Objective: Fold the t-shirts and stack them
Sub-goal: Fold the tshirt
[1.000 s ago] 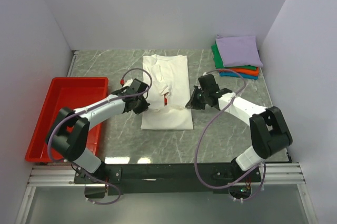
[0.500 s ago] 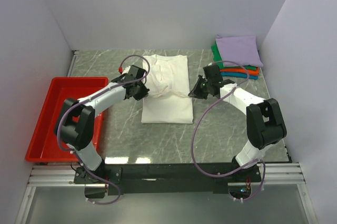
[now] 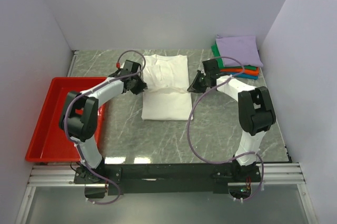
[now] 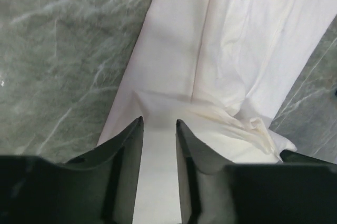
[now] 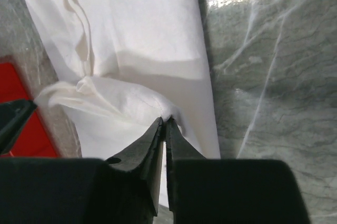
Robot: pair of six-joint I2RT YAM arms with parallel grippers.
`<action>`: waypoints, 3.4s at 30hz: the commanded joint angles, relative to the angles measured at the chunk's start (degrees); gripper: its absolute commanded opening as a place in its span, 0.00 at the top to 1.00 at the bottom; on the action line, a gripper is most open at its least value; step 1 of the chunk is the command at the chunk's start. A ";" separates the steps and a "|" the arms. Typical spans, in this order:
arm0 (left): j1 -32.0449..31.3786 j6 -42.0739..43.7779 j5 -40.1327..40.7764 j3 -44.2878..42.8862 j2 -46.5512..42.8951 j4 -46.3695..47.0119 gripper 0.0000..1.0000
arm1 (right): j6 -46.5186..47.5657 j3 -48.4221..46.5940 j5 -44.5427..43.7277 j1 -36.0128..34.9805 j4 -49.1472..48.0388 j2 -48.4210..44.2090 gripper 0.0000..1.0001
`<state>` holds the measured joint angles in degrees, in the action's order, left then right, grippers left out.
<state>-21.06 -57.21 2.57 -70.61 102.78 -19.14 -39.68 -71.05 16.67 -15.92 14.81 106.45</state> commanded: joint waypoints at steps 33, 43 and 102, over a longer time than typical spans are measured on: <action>-13.48 -3.87 4.29 21.91 -6.45 11.75 0.99 | 5.58 -22.38 -21.66 -16.42 8.57 13.95 0.64; -15.59 -5.10 3.23 25.43 -8.82 12.46 0.99 | 6.02 -35.89 -25.80 -18.35 18.30 27.21 0.71; -5.84 1.05 2.53 24.12 -9.18 14.39 0.99 | 2.50 13.21 -13.68 -10.80 -0.92 -5.66 0.56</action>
<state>-27.75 -57.69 5.41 -45.60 92.44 -5.58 -37.76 -58.08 1.28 -27.66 15.77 98.59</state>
